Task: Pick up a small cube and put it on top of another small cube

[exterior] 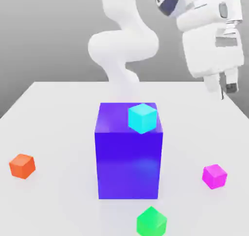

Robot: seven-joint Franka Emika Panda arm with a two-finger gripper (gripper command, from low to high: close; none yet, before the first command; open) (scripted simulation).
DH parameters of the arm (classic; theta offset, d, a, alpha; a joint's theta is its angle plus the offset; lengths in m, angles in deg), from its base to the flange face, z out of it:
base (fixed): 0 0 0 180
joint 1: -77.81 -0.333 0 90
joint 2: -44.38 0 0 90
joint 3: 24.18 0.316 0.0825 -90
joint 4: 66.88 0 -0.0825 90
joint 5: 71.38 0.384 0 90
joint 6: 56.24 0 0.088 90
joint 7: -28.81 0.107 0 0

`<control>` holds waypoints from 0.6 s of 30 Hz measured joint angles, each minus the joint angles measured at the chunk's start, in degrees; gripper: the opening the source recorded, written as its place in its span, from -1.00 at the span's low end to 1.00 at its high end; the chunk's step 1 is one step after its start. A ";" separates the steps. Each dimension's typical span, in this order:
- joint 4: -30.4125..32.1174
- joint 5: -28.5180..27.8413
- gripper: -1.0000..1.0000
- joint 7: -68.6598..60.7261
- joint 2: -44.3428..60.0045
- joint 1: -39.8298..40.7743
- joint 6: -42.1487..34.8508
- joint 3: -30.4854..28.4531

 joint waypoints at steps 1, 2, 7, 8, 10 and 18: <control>0.74 0.23 0.00 -2.52 1.79 -1.08 0.98 0.37; 1.48 0.38 0.00 -4.99 3.58 -2.08 1.96 0.80; 5.23 -0.75 0.00 -15.97 12.42 -7.18 6.97 3.41; 5.99 -1.50 0.00 -17.79 14.17 -8.10 7.99 3.88; 7.50 -3.72 0.00 -20.91 17.64 -9.59 10.01 4.53; 6.73 -8.47 -1.00 -22.40 33.20 -11.58 21.73 3.52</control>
